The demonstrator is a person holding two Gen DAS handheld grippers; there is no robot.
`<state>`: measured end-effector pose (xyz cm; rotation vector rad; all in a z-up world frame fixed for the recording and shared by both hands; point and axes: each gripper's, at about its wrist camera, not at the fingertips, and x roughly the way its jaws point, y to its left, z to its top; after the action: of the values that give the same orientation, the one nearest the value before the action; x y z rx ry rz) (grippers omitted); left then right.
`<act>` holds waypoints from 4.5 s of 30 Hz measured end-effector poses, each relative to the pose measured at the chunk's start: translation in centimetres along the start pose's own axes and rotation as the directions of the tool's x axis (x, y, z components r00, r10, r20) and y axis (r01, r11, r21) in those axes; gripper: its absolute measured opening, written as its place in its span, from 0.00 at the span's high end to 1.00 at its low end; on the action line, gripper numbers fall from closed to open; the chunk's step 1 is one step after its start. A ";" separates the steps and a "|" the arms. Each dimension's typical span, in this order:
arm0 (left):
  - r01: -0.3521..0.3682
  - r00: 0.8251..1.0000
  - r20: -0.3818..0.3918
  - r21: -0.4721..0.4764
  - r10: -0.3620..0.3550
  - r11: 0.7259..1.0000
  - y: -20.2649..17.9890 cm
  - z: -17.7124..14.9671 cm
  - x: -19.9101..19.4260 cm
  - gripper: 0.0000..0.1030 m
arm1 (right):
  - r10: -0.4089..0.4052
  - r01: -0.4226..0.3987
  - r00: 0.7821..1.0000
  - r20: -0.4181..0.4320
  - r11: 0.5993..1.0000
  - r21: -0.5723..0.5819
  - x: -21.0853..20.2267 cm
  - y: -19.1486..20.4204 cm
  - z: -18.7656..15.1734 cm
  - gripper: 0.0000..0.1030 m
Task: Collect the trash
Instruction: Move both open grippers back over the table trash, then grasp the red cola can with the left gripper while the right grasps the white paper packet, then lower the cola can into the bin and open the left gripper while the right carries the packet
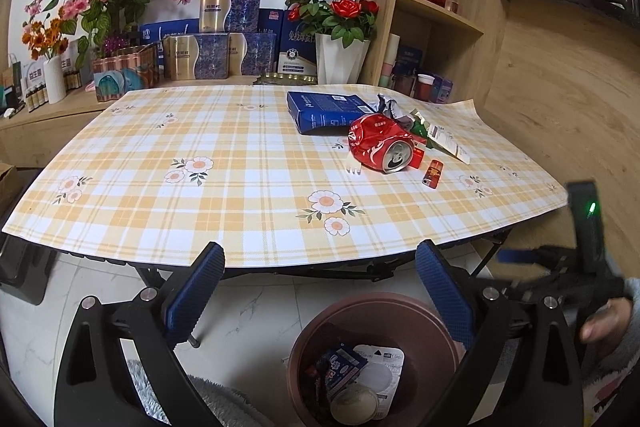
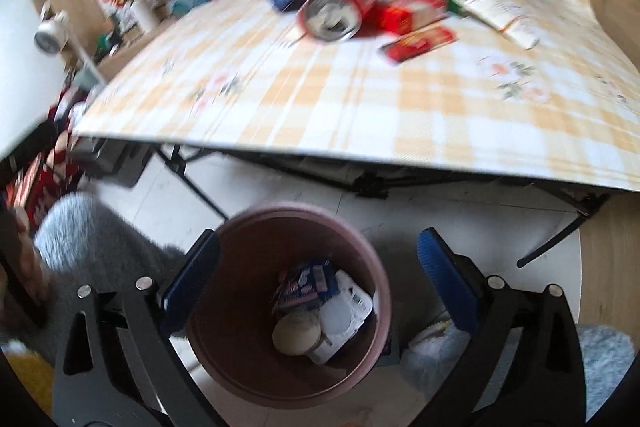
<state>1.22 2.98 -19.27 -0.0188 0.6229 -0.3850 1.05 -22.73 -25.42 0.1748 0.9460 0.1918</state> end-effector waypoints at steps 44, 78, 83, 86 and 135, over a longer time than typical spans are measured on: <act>-0.180 0.984 -0.029 -0.149 0.177 0.972 3.4 12.0 8.3 0.06 | -0.184 0.200 0.977 0.111 0.967 -0.158 -0.2 -13.7 15.9 0.06; 0.099 0.922 -0.323 -0.334 -0.212 0.938 -5.8 11.3 21.0 0.09 | -0.137 0.134 0.991 0.013 0.946 -0.293 7.1 -15.0 20.0 0.40; 0.092 0.880 -0.295 -0.664 -0.373 0.742 -3.9 10.0 22.8 0.31 | -0.152 0.158 0.987 0.042 0.949 -0.275 5.7 -14.6 19.2 0.45; 0.076 0.869 -0.230 -0.813 -0.439 0.577 -3.2 9.3 23.6 0.38 | -0.155 0.157 0.988 0.028 0.952 -0.264 5.8 -14.7 18.7 0.47; 0.098 0.938 -0.296 -0.271 -0.180 0.958 -0.8 9.3 12.7 0.65 | 0.031 -0.031 0.994 0.101 1.000 -0.003 -2.5 -9.5 13.7 0.87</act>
<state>15.71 -3.16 -18.81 -0.2506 0.9929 -0.4493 11.62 -33.46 -17.81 0.1960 0.8425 0.2105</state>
